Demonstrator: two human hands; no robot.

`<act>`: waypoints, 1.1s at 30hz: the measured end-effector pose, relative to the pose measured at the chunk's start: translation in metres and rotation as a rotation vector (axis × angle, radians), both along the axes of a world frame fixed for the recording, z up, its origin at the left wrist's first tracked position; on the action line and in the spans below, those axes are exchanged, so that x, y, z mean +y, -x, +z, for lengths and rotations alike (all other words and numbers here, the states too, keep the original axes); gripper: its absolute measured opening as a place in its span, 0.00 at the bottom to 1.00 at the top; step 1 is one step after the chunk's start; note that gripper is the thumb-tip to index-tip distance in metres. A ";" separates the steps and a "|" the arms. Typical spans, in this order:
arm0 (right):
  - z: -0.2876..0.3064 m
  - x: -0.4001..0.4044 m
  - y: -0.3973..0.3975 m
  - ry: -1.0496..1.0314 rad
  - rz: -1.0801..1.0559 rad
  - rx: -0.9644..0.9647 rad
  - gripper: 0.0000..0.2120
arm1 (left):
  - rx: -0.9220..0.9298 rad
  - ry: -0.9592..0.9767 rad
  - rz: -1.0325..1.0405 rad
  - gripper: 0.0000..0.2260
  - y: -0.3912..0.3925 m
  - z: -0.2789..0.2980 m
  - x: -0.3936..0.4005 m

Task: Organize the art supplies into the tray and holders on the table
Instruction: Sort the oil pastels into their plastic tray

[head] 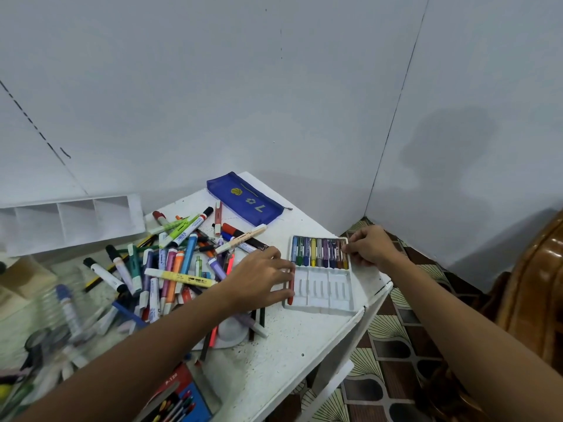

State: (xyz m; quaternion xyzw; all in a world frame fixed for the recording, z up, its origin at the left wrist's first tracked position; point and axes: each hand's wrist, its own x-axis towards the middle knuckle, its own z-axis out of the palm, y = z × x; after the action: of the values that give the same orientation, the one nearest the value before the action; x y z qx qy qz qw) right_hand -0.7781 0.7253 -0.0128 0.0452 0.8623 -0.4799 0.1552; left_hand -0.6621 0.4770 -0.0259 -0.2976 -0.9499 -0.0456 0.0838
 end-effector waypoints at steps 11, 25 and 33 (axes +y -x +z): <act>0.005 -0.023 -0.005 -0.552 0.142 0.368 0.07 | -0.061 -0.021 0.109 0.20 -0.001 0.009 -0.001; 0.055 -0.254 -0.101 -0.212 1.026 0.913 0.12 | 0.073 -0.119 0.533 0.11 -0.142 0.079 -0.163; 0.051 -0.378 -0.202 -0.096 1.560 0.954 0.14 | -0.059 -0.152 0.965 0.14 -0.298 0.071 -0.239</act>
State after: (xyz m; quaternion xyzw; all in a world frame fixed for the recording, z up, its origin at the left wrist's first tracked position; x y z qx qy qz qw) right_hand -0.5761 0.3470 0.0380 -0.7468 0.6400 -0.1703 0.0606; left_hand -0.3637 0.2381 0.0454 0.1850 -0.9754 -0.0790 0.0901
